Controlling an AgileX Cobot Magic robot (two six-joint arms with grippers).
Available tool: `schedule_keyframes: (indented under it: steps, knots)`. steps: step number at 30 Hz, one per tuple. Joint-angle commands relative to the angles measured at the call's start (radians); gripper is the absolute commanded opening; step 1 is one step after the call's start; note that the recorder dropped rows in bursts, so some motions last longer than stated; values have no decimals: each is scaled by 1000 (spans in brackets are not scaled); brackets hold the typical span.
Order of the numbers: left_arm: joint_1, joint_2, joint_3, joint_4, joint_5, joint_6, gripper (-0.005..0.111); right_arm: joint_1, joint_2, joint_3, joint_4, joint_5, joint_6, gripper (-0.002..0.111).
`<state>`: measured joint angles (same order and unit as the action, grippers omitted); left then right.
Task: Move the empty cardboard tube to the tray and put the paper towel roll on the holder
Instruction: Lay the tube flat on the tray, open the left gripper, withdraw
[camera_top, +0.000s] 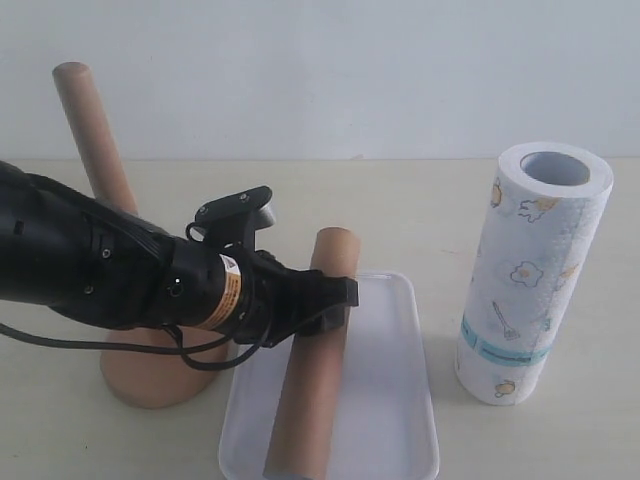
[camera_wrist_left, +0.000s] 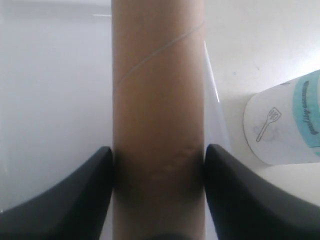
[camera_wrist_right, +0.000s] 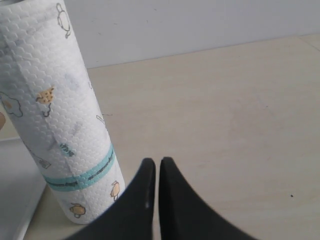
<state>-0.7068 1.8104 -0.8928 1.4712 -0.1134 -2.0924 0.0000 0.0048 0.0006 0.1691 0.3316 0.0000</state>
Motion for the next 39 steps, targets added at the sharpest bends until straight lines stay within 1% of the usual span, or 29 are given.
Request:
schedule_keyframes:
  steps: [1, 12, 16, 24, 32, 33, 35, 39]
  knots:
    - [-3, 1, -15, -17, 9, -9, 4, 0, -5, -1, -1, -8, 0, 3]
    - [-3, 5, -15, -19, 9, -9, 4, 0, -5, -1, -1, -8, 0, 3]
    - [-3, 32, -15, -70, 6, -9, 4, 0, -5, -1, -1, -8, 0, 3]
    - [-3, 69, -15, -93, -3, -9, 4, 0, -5, -1, -1, -7, 0, 3]
    - [-3, 70, -15, -96, -15, -9, 5, 0, -5, -1, -1, -7, 0, 3]
    - [-3, 70, -15, -96, -15, -9, 7, 0, -5, -1, -1, -7, 0, 3]
    - [-3, 70, -15, -96, -15, -9, 16, 0, -5, -1, -1, -7, 0, 3]
    - [-3, 70, -15, -96, -41, -9, 48, 0, -5, -1, -1, -7, 0, 3]
